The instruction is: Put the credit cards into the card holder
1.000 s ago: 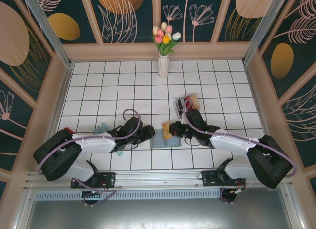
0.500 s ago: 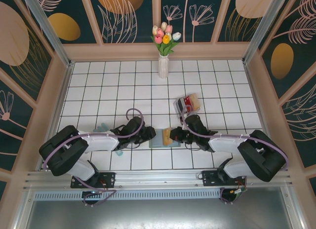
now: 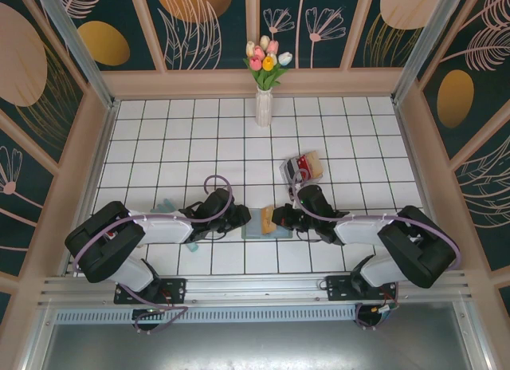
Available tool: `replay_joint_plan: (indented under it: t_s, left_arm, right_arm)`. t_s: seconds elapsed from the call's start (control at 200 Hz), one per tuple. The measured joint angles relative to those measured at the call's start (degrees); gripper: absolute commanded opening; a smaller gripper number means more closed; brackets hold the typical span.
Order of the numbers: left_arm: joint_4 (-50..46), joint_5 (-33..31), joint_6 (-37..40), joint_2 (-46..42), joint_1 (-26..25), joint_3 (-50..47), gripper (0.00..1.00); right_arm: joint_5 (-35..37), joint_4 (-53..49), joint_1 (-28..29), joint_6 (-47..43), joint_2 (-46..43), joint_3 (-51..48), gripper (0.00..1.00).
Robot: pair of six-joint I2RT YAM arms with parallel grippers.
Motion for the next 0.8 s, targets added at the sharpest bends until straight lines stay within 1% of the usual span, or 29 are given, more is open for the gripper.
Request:
replay_joint_plan:
  t_s: [0.225, 0.45, 0.611, 0.801]
  left_arm:
    - [0.2, 0.1, 0.0, 0.2, 0.0, 0.0, 0.36]
    - [0.2, 0.0, -0.2, 0.2, 0.0, -0.1, 0.33]
    - [0.1, -0.3, -0.5, 0.2, 0.0, -0.2, 0.31]
    - [0.2, -0.2, -0.7, 0.4, 0.0, -0.2, 0.30]
  right_arm:
    - [-0.7, 5.1, 0.6, 2.0, 4.0, 0.6, 0.01]
    - [0.0, 5.6, 2.4, 3.7, 5.2, 2.1, 0.02]
    - [0.7, 4.4, 2.6, 4.0, 5.0, 2.4, 0.02]
    - [0.9, -0.6, 2.6, 2.7, 1.6, 2.4, 0.02]
